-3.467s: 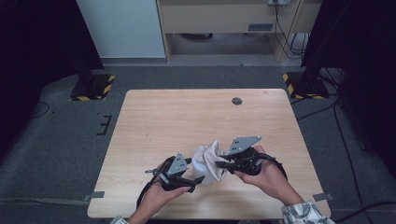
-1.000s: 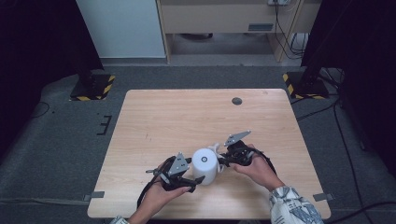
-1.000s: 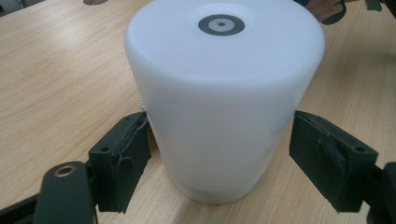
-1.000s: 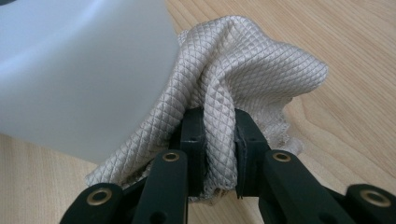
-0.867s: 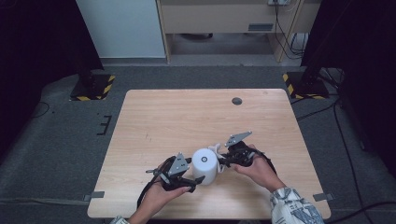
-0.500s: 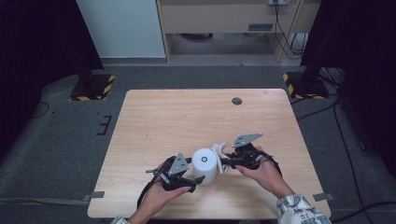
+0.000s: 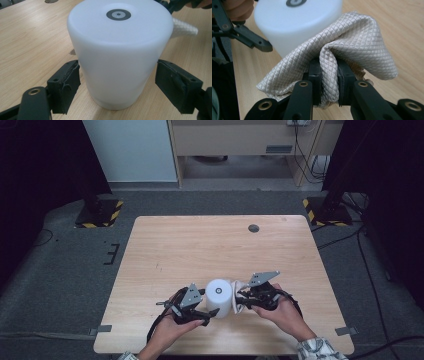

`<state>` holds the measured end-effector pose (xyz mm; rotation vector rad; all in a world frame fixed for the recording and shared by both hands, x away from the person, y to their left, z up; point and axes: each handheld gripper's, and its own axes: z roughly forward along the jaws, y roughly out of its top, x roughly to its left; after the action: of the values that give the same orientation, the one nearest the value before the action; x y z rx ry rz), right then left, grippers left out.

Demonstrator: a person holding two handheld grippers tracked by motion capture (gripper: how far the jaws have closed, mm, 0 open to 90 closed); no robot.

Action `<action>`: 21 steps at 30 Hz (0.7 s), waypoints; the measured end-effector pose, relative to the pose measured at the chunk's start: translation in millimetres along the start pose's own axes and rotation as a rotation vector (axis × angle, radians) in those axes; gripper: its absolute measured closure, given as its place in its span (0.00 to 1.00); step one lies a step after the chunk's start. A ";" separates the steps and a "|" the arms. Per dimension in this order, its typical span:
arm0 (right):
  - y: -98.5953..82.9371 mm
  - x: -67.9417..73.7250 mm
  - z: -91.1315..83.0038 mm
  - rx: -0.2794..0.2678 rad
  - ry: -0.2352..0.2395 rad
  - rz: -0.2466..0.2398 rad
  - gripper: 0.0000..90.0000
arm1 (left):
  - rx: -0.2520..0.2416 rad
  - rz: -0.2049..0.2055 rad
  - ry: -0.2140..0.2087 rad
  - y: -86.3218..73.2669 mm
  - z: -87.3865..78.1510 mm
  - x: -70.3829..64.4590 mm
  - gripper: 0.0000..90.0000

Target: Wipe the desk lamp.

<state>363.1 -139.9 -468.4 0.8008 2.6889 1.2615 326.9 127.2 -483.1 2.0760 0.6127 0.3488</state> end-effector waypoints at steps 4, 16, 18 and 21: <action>-8.0 4.0 2.9 -0.001 0.010 0.010 0.86 | 0.000 0.000 -0.001 0.0 0.0 0.2 0.21; -2.8 26.5 -18.7 -0.081 0.027 -0.019 0.86 | 0.000 0.000 -0.002 -0.1 0.0 0.4 0.21; -3.4 27.2 -18.0 -0.075 0.028 -0.025 0.86 | 0.000 -0.001 -0.003 -0.1 0.0 0.6 0.21; -8.1 26.4 -11.5 -0.056 0.035 -0.015 0.86 | -0.001 -0.001 -0.004 -0.1 0.0 0.6 0.21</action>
<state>333.7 -139.5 -462.5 0.7578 2.6674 1.3539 327.4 127.6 -483.2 2.0750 0.6112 0.3447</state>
